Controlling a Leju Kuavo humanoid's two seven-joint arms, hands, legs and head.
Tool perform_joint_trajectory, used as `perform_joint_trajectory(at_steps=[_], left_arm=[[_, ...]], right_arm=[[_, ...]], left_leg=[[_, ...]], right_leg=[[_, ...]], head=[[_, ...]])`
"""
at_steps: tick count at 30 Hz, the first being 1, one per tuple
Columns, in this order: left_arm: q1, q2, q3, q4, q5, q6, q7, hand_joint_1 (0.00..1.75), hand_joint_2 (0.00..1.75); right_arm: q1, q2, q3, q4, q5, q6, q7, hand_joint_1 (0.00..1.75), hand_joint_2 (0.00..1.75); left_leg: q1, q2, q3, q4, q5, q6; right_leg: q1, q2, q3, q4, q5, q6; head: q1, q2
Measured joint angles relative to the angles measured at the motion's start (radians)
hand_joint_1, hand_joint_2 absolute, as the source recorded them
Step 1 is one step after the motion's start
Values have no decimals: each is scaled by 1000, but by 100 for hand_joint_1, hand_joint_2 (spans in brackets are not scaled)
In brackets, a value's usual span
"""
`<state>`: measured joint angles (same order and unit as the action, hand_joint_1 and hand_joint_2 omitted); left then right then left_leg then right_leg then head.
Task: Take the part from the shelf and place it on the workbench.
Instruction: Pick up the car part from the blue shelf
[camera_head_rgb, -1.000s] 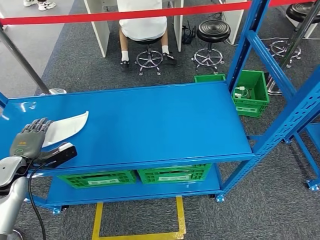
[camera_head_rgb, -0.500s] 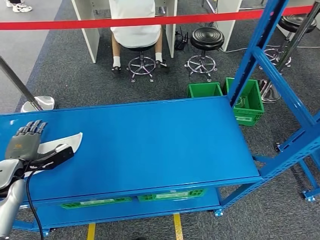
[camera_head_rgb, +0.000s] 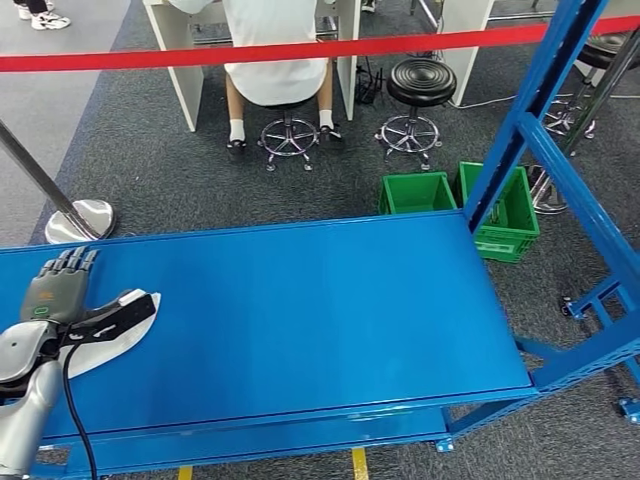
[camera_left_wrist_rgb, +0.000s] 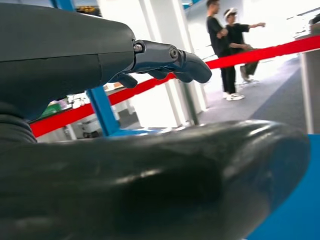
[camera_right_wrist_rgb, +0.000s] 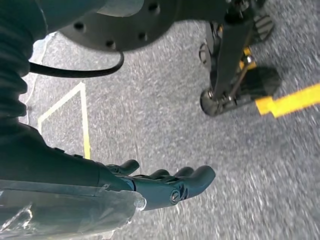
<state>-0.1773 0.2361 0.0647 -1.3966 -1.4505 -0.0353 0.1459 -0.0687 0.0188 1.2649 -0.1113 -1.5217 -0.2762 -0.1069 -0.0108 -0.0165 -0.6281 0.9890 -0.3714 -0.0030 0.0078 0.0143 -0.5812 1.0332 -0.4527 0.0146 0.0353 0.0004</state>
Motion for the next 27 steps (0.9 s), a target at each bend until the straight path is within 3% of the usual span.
perform_joint_trajectory(at_steps=[9,12,13,16,27], left_arm=[[6,-41,-45,-71,39,8,-36,0,0],[7,-46,-62,-102,42,9,-40,0,131],[8,-46,-70,-117,44,8,-42,0,131],[14,-47,-104,-172,45,-2,-48,0,0],[71,-11,-213,-330,70,-40,-39,0,0]], right_arm=[[-1,0,6,0,0,4,-11,0,175],[0,0,6,0,0,4,-11,0,175],[-1,0,6,0,0,3,-11,0,175],[0,0,6,0,0,1,-11,0,175],[1,4,4,0,0,0,-20,0,175]], left_leg=[[1,1,4,-9,1,-16],[1,1,4,-9,1,-17],[1,1,4,-9,1,-17],[0,0,4,-9,1,-17],[-2,0,4,-9,1,-16]], right_leg=[[2,1,-1,1,-4,-8],[1,0,-1,1,-4,-8],[1,0,0,1,-4,-8],[0,0,0,0,-4,-7],[-1,0,1,-2,-3,-6]], head=[[0,0],[1,0],[1,0],[1,0],[1,0]])
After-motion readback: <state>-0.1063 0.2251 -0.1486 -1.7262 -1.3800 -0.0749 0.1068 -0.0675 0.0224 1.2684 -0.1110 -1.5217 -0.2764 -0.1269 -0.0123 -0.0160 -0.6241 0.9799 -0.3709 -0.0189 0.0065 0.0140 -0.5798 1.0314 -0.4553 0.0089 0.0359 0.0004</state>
